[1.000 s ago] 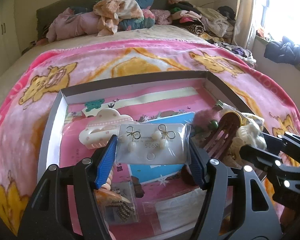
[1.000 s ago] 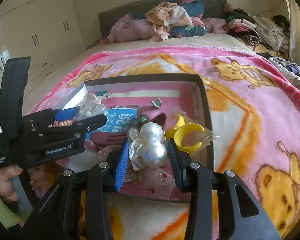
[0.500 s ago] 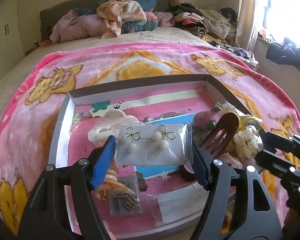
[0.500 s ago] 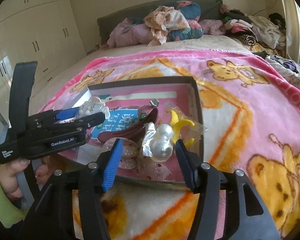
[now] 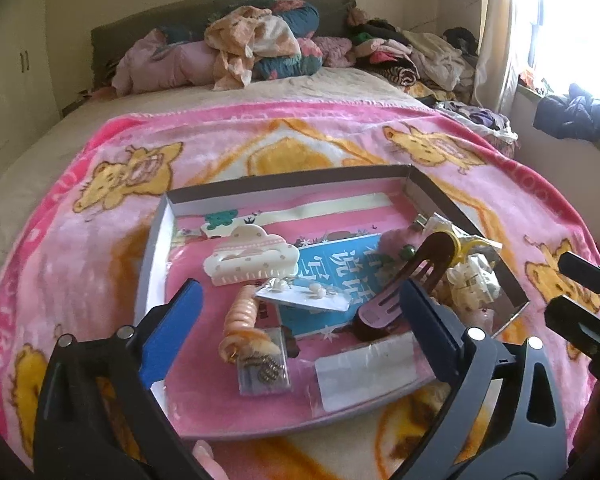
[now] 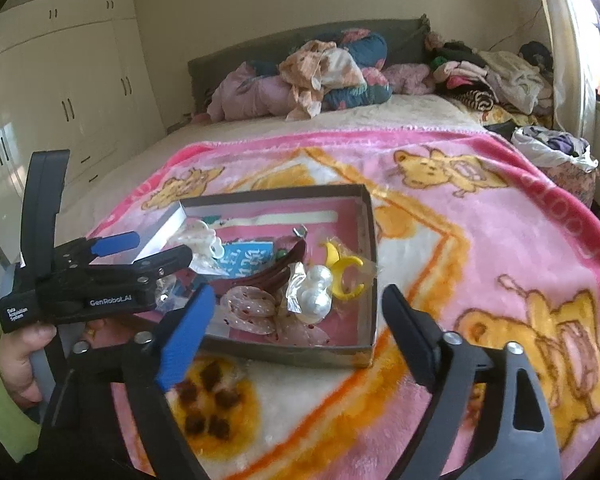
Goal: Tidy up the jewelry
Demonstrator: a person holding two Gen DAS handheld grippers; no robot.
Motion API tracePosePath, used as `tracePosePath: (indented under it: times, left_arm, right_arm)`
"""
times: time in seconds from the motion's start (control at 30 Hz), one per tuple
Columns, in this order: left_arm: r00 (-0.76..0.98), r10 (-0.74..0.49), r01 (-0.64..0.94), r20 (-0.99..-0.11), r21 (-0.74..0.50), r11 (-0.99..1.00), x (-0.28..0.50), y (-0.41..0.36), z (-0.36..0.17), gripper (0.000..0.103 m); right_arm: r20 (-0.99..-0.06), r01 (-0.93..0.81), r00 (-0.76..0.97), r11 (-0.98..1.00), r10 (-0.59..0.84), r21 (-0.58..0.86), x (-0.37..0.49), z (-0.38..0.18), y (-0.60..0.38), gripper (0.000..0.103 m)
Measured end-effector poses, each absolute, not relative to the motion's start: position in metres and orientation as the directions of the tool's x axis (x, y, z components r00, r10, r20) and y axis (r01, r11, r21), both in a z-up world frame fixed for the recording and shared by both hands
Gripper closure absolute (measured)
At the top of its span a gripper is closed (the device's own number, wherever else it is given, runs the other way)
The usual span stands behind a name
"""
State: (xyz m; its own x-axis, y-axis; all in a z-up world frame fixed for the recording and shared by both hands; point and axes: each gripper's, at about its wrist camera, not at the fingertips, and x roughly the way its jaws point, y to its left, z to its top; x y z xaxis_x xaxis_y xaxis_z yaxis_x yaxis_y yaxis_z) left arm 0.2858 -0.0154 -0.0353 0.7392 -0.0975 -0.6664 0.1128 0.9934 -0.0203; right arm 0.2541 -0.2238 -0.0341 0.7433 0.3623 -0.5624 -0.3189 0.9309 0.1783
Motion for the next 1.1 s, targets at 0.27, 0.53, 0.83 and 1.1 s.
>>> tracePosePath:
  times: [0.27,0.53,0.83,1.1]
  left_arm:
    - [0.772,-0.092,0.101,-0.629,-0.022,0.995,0.256,-0.009,-0.013,0.012]
    - [0.799,-0.081,0.082,-0.596,-0.026,0.996,0.219,-0.003,0.002,0.012]
    - [0.827,-0.068,0.056,-0.558,-0.040,0.998,0.180,0.005,0.005,0.012]
    - [0.856,-0.063,0.042,-0.513,-0.052,0.998,0.150,0.010,0.001,0.012]
  right_arm:
    - [-0.518,-0.313,0.779,0.935,0.353,0.168,0.230,-0.014,-0.224,0.007]
    - [-0.475,-0.311,0.811,0.939,0.341,0.143,0.201,-0.002,-0.222,0.007]
    - [-0.415,-0.305,0.851,0.946,0.321,0.106,0.166,0.005,-0.218,0.006]
    - [-0.362,-0.298,0.883,0.953,0.298,0.059,0.139,0.003,-0.213,0.006]
